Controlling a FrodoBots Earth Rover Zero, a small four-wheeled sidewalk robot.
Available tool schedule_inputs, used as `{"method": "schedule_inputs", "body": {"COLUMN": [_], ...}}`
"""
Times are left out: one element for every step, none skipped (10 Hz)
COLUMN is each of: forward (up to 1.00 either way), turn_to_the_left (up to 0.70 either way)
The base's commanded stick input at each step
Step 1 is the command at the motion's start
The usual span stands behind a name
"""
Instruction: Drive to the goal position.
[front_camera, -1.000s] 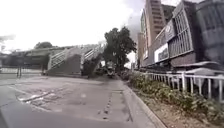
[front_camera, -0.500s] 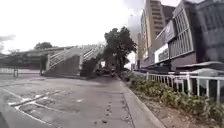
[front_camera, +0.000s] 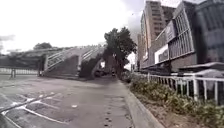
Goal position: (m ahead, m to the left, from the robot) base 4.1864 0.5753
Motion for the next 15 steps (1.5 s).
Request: {"method": "schedule_inputs", "body": {"forward": [0.45, 0.45, 0.45, 0.45, 0.45, 0.45, 0.45, 0.45, 0.45, 0.45, 0.45, 0.45, 0.45, 0.45, 0.45], "turn_to_the_left": [0.00, 0.00, 0.00, 0.00, 0.00, 0.00, 0.00, 0.00, 0.00, 0.00, 0.00, 0.00, 0.00, 0.00, 0.00]}}
